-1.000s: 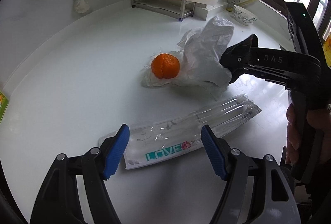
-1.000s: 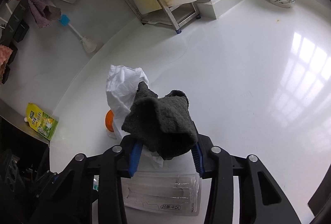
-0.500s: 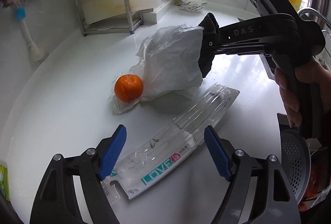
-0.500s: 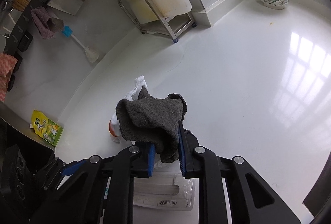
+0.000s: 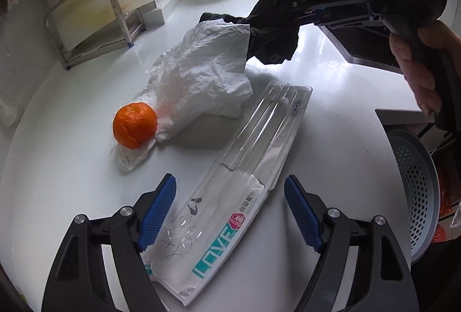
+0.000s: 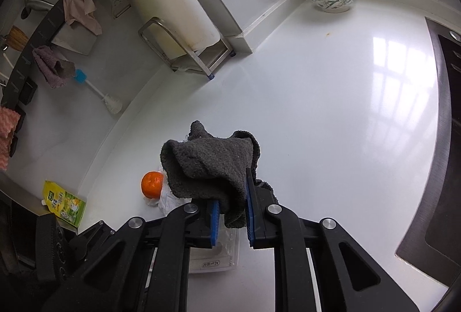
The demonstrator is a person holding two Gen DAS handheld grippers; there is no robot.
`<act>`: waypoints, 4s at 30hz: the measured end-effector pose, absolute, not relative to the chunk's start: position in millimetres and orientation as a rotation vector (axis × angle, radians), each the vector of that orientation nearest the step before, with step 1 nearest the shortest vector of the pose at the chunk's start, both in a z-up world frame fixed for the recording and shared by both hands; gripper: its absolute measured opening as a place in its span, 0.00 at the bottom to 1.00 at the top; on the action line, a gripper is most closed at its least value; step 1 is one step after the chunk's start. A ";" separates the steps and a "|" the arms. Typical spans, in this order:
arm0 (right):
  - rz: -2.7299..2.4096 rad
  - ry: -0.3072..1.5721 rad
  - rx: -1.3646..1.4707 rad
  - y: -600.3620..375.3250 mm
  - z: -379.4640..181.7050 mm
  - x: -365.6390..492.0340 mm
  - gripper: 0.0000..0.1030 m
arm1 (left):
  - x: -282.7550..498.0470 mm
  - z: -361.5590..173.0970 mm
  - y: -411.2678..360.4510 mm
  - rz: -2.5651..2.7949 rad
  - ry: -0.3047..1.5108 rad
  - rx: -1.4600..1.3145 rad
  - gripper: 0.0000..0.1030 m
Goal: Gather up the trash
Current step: 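Grasp the dark grey cloth with the right tool while the left tool grasps the LOVE package, then lift cloth and package and carry both over the grey bin, then open both tools over the bin to drop the package and cloth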
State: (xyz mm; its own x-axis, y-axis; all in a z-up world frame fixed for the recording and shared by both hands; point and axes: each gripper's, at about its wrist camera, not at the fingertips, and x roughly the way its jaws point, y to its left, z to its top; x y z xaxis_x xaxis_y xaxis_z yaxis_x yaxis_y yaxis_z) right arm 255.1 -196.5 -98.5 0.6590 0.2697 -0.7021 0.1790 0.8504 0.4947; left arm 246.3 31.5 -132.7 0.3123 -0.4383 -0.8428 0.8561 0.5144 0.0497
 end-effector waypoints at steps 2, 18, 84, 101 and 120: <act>0.046 0.864 0.568 -196.9 -98.4 249.7 0.14 | 247.6 -136.0 32.4 -0.920 0.892 0.557 0.75; 0.012 0.862 0.561 -197.5 -91.0 211.0 0.14 | 231.6 -122.7 32.8 -0.823 0.953 0.431 0.43; 0.169 1.053 0.441 -260.0 -111.9 -73.8 0.14 | -28.0 -88.2 -57.9 -0.387 1.121 0.118 0.44; 0.198 1.126 0.360 -242.1 -144.8 -66.9 0.14 | -33.7 -135.8 -56.6 -0.316 1.242 0.129 0.44; 0.150 1.104 0.183 -224.3 -150.0 -62.5 0.15 | -34.8 -142.5 -52.4 -0.252 1.246 0.121 0.47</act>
State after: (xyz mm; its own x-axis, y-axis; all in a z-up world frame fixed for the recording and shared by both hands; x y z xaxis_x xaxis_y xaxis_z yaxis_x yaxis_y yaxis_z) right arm -62.5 -224.3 -150.0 0.4427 0.2104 -0.8716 -0.0295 0.9750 0.2204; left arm -34.8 -52.4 -142.5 0.2963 -0.1236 -0.9471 0.2544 0.9660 -0.0464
